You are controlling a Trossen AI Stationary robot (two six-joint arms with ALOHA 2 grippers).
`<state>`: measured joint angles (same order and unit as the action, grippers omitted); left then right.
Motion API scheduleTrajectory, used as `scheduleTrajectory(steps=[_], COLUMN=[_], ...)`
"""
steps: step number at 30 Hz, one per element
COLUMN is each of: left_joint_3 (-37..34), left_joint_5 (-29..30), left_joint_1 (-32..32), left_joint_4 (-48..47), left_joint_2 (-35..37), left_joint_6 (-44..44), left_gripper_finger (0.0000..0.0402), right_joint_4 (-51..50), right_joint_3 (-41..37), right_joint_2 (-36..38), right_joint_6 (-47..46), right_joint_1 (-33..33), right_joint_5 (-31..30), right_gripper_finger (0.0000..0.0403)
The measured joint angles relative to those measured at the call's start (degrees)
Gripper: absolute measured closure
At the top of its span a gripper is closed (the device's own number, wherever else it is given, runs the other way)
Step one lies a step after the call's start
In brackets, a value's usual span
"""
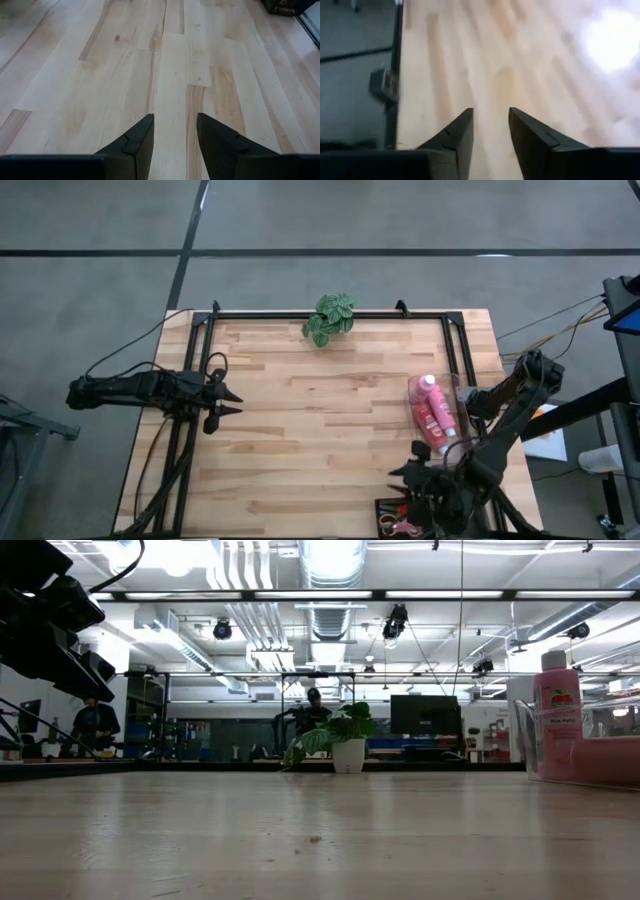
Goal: Pick & Place Paint Supplies
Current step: Return to Home Position
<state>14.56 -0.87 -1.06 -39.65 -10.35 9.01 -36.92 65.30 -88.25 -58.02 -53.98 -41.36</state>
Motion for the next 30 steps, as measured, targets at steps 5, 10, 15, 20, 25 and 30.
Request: scheduleTrajectory(steps=[5, 10, 15, 20, 25, 30], left_joint_3=[0.0, 0.0, 0.0, 0.0, 0.0, 0.0], left_joint_5=[0.0, 0.0, 0.0, 0.0, 0.0, 0.0], left_joint_1=[0.0, 0.0, 0.0, 0.0, 0.0, 0.0], left_joint_4=[0.0, 0.0, 0.0, 0.0, 0.0, 0.0], left_joint_2=[0.0, 0.0, 0.0, 0.0, 0.0, 0.0], left_joint_6=[0.0, 0.0, 0.0, 0.0, 0.0, 0.0], left_gripper_finger=[0.0252, 0.0252, 0.0252, 0.0252, 0.0252, 0.0252], right_joint_4=[1.7, 11.8, 28.5, 41.7, 54.7, 62.8], right_joint_3=[-0.1, -1.1, -4.9, -12.8, -24.1, -33.7], right_joint_2=[3.3, 5.8, 7.9, 12.7, 19.0, 28.4], right_joint_6=[7.9, 23.3, 43.7, 50.7, 54.4, 57.1], right_joint_1=[2.6, 6.5, 10.0, 13.0, 14.2, 14.3], right_joint_5=[-5.6, -6.4, -6.1, 1.5, 3.5, 4.0], right_gripper_finger=[0.0345, 0.0388, 0.0394, 0.0395, 0.0395, 0.0395])
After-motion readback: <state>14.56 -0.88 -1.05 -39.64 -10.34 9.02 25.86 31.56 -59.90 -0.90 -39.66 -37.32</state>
